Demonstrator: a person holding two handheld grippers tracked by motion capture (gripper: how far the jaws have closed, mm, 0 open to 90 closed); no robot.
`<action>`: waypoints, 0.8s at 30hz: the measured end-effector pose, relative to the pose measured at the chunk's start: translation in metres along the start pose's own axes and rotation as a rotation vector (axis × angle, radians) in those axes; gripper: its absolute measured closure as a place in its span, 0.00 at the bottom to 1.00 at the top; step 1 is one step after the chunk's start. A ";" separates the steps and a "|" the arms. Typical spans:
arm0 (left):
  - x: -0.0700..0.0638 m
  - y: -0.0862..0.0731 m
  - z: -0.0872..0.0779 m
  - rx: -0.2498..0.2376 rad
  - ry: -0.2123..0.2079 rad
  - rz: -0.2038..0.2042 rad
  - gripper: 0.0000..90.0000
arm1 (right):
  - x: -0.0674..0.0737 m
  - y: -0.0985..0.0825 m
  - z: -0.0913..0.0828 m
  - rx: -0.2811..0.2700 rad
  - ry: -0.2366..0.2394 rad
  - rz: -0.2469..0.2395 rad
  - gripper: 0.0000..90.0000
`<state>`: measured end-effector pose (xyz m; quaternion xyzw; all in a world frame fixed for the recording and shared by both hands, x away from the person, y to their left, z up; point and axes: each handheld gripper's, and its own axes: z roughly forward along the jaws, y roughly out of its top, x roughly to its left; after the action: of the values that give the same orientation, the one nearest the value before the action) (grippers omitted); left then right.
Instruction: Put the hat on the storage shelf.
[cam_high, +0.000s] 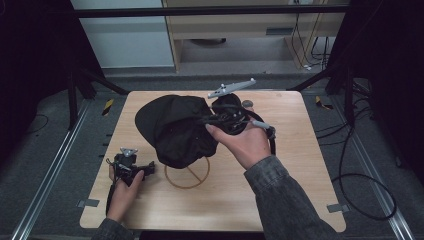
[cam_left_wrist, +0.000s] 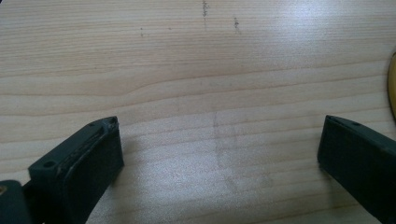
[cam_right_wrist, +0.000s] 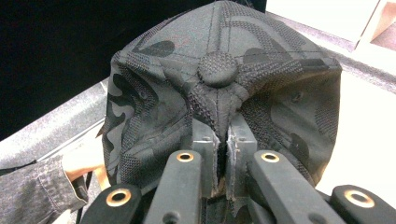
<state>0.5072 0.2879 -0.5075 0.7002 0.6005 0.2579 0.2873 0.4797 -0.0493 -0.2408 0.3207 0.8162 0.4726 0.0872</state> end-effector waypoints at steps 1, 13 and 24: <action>0.000 0.000 0.000 0.000 0.000 0.000 0.00 | 0.000 0.000 0.000 -0.001 0.000 0.001 0.94; 0.000 0.000 0.000 0.000 0.000 0.000 0.00 | 0.001 -0.003 0.000 0.014 -0.003 -0.007 0.95; 0.000 0.000 0.000 -0.003 0.002 -0.001 0.00 | 0.004 -0.011 0.007 0.048 -0.005 -0.015 0.95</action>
<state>0.5073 0.2878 -0.5077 0.6993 0.6008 0.2592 0.2879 0.4749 -0.0451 -0.2528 0.3178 0.8294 0.4516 0.0852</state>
